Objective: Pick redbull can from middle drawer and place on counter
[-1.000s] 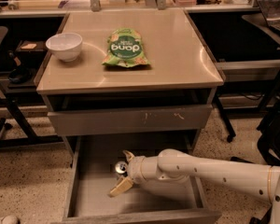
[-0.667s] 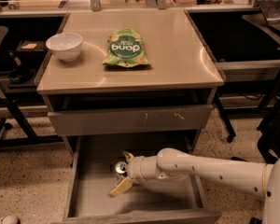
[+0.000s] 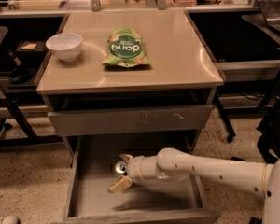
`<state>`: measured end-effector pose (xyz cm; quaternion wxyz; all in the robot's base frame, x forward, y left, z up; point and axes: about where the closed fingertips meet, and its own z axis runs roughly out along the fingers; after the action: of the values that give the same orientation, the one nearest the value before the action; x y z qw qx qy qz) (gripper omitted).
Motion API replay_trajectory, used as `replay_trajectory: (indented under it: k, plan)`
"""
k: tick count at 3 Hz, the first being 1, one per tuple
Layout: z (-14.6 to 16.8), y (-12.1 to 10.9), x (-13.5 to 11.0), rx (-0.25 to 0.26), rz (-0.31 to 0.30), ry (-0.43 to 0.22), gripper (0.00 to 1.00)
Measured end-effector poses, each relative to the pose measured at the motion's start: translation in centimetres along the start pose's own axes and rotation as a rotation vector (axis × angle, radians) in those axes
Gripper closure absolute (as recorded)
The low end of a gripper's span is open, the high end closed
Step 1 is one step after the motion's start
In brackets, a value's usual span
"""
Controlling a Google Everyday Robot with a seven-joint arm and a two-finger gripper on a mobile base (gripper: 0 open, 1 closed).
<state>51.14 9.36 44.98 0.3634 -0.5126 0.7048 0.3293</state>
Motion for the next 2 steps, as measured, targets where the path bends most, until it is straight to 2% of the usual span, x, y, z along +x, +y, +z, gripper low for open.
replay_trajectory:
  k: [2]
  plan:
    - [0.00,0.01,0.00,0.000,0.000,0.000,0.64]
